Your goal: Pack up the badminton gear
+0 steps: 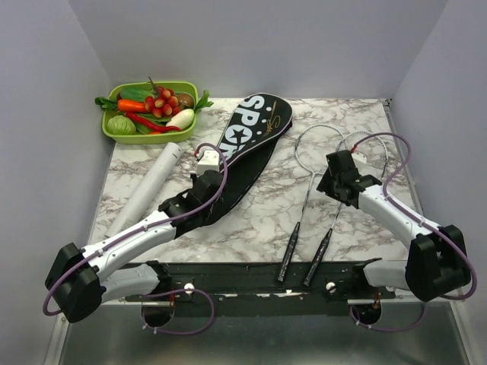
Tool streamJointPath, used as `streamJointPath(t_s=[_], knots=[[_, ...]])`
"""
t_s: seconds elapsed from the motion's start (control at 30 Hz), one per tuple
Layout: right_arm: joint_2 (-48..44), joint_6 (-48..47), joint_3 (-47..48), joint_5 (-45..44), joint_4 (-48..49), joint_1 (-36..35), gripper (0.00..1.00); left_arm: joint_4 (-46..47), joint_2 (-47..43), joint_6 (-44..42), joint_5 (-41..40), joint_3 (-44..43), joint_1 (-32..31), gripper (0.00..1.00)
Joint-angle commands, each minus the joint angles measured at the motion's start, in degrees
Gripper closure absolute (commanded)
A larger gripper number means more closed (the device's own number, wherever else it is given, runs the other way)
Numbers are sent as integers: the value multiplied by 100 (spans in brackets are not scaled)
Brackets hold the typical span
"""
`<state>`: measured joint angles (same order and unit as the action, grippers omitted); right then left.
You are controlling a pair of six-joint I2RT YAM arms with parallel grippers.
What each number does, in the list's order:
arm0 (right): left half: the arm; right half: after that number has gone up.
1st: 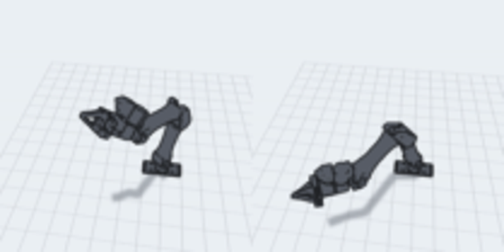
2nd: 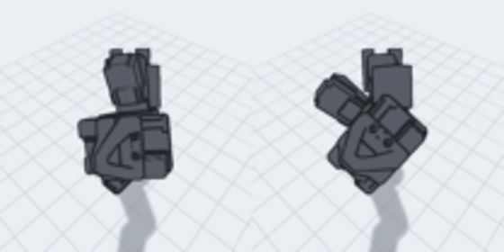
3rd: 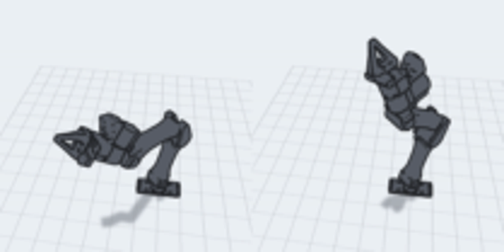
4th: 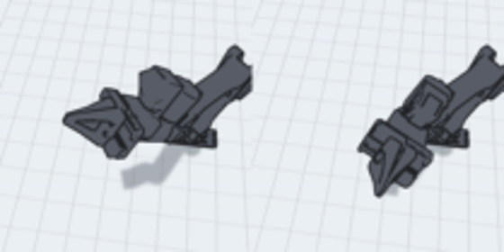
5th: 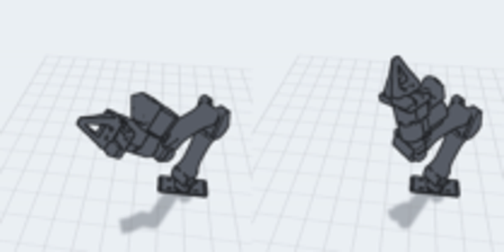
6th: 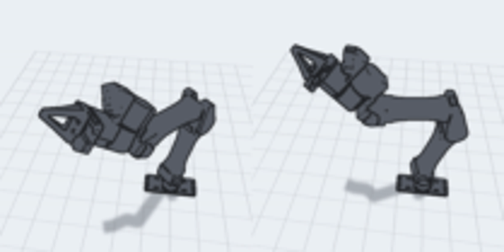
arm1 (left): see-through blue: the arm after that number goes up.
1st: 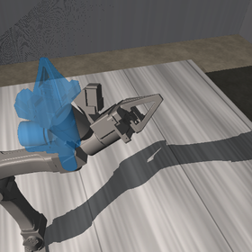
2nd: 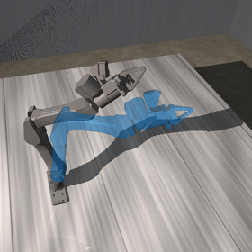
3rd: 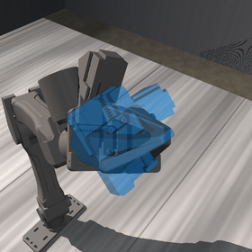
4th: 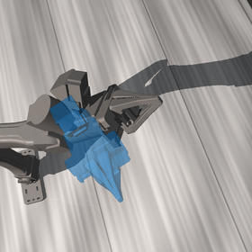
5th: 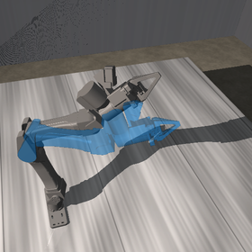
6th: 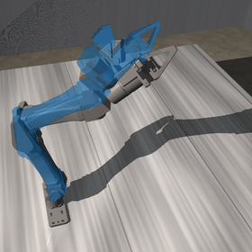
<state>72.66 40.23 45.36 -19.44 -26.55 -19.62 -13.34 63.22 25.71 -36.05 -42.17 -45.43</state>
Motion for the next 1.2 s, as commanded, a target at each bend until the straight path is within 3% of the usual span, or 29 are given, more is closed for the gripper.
streamJointPath(t_s=[0.0,0.27,0.77,1.07,1.17], knots=[[301,37,78,-657,-438,203,34,253,-143,241,361,227,25,100],[494,64,-89,-429,-457,967,34,622,-284,241,669,622,34,100],[1302,258,130,72,-360,1443,35,1176,-108,188,968,1000,34,100],[1751,108,341,257,-219,1478,45,1246,-64,100,986,1009,69,100],[1743,64,315,292,-167,1478,61,1273,-12,100,995,983,69,100]])
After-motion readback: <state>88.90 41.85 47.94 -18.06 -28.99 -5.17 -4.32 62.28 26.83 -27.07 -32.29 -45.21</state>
